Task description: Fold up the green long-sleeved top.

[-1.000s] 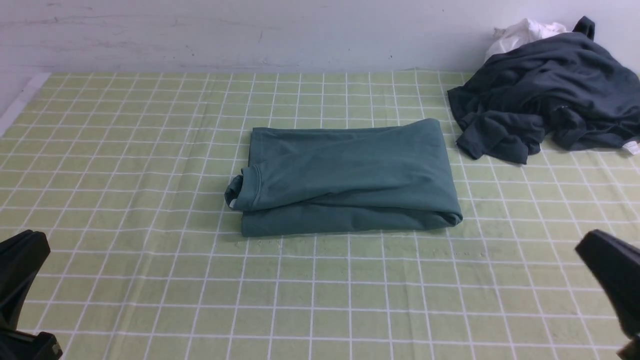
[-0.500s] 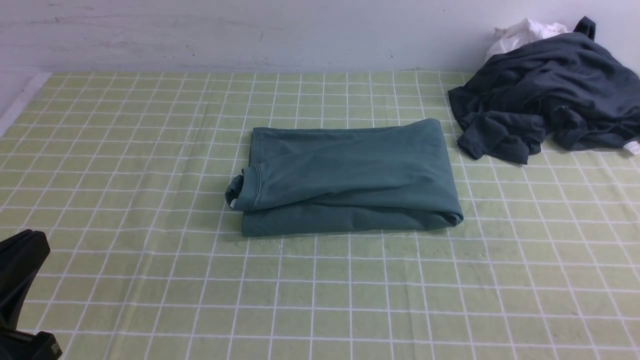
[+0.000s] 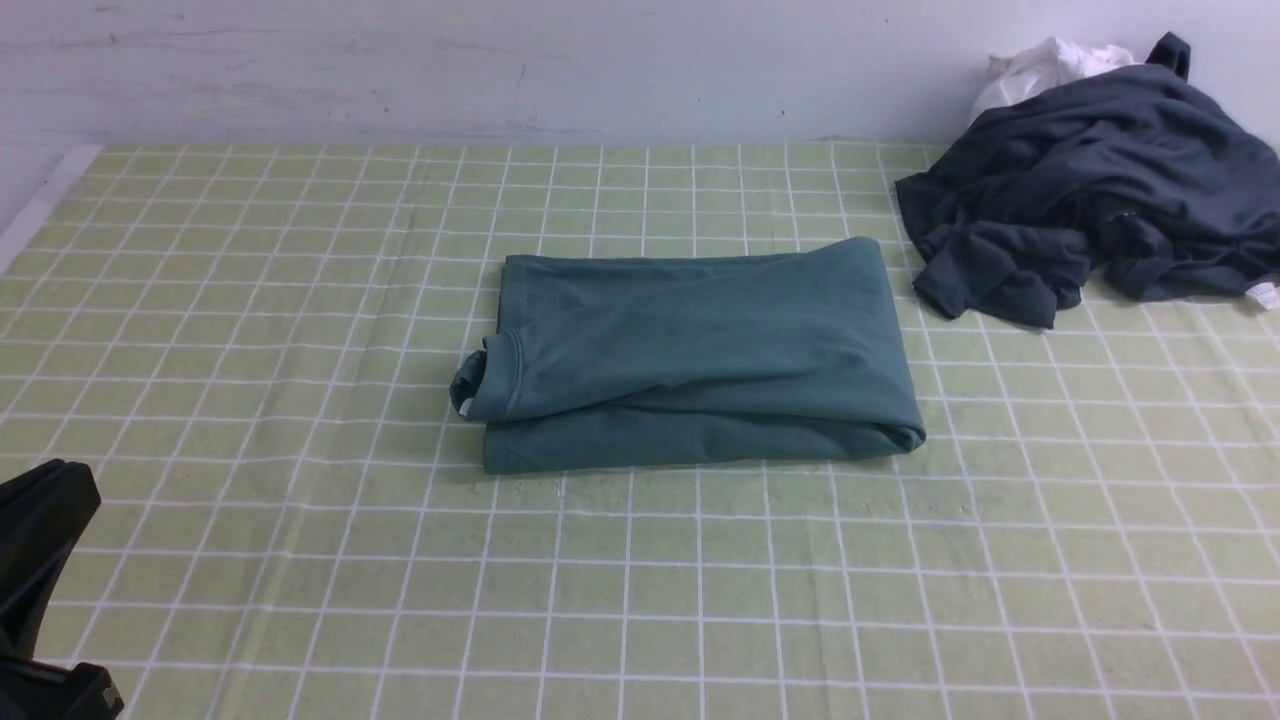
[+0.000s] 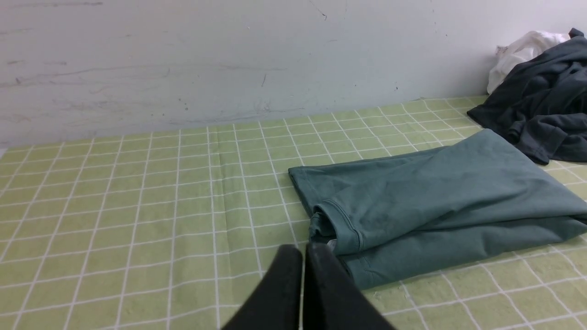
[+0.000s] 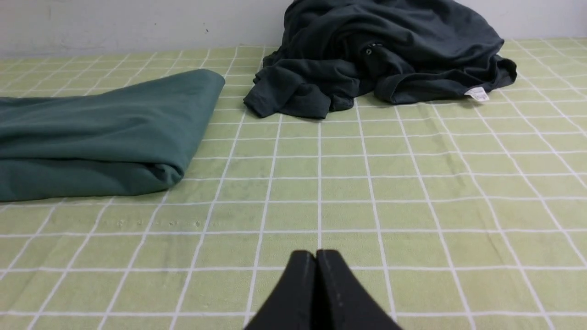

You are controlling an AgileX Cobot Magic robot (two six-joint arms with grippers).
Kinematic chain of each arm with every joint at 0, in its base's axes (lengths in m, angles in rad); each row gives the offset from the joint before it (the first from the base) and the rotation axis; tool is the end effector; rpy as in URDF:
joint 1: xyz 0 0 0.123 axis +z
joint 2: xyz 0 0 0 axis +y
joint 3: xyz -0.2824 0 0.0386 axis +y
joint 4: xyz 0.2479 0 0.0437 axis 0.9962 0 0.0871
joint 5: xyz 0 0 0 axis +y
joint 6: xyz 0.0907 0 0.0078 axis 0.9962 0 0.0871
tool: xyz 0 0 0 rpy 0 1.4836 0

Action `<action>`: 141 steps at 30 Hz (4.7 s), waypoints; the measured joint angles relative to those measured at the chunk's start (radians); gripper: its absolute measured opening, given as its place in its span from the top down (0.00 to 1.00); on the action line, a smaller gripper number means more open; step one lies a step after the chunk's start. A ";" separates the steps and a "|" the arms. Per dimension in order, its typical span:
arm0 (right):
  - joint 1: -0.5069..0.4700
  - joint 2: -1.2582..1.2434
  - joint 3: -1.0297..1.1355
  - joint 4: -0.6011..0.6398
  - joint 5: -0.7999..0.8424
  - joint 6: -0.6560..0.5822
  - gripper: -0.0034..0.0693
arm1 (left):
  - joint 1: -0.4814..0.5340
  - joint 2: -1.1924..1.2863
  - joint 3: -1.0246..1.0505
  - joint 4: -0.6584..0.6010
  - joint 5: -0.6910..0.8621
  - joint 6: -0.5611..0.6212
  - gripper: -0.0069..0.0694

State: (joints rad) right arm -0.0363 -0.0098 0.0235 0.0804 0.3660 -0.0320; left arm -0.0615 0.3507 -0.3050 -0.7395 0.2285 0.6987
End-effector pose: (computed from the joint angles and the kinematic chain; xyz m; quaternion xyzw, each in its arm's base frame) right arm 0.0529 0.0007 0.1729 0.0233 0.8019 0.0136 0.5968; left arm 0.0859 -0.0193 0.2770 0.0632 0.7479 -0.0868 0.6550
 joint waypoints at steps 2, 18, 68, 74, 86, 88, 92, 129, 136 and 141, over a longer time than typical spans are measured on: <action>0.000 0.000 0.000 0.000 0.000 0.003 0.97 | 0.000 0.000 0.000 0.000 0.000 0.000 0.91; -0.001 0.000 0.000 0.000 0.003 0.004 0.97 | -0.002 -0.046 0.048 0.000 -0.029 0.000 0.91; -0.001 0.000 -0.001 0.000 0.008 0.006 0.97 | 0.008 -0.362 0.334 0.626 0.159 -0.580 0.91; -0.001 0.000 -0.001 0.000 0.008 0.006 0.97 | 0.008 -0.362 0.334 0.808 0.161 -0.399 0.91; -0.001 0.000 -0.001 0.000 0.008 0.007 0.97 | 0.008 -0.362 0.334 0.893 0.161 -0.311 0.91; -0.001 0.000 -0.001 0.000 0.008 0.007 0.97 | 0.008 -0.362 0.334 0.893 0.161 -0.311 0.91; -0.002 0.000 -0.001 0.000 0.008 0.007 0.97 | 0.008 -0.362 0.334 0.886 0.162 -0.351 0.91; -0.002 0.000 -0.001 0.000 0.008 0.007 0.97 | 0.008 -0.362 0.334 0.879 0.164 -0.945 0.91; -0.002 0.000 -0.001 0.000 0.008 0.007 0.97 | 0.008 -0.362 0.334 0.879 0.164 -0.945 0.91; -0.002 0.000 -0.001 0.000 0.008 0.007 0.97 | 0.008 -0.362 0.334 0.879 0.164 -0.945 0.91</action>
State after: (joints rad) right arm -0.0382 -0.0098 0.0225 0.0804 0.3737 -0.0247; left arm -0.0530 -0.0113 0.0286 0.1392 0.3929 -0.2460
